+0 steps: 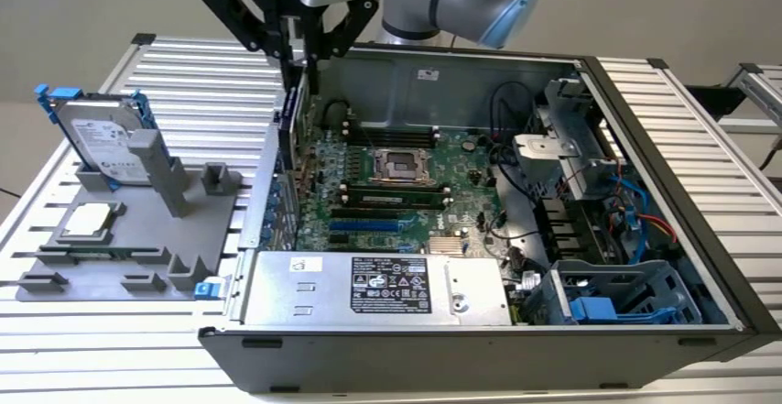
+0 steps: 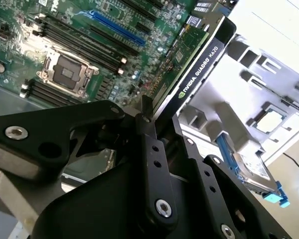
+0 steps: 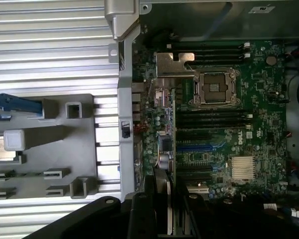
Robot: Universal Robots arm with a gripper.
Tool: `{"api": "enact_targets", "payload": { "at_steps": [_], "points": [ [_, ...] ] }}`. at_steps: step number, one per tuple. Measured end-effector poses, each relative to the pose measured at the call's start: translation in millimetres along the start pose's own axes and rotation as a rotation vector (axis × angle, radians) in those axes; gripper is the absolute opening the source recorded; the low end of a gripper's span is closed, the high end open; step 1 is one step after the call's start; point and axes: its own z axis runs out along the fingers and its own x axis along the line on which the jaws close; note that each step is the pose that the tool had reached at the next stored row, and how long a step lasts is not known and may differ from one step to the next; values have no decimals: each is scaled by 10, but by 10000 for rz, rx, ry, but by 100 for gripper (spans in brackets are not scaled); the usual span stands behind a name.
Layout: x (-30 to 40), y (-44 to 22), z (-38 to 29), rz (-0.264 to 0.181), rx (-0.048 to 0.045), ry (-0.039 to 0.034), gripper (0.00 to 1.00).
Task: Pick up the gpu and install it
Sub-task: 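Pick up the gpu and move the gpu toward the slot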
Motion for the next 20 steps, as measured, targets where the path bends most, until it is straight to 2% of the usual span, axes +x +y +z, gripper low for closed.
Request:
{"api": "enact_targets", "payload": {
  "at_steps": [20],
  "points": [
    [-331,24,6,5,10,113,0]
  ]
}}
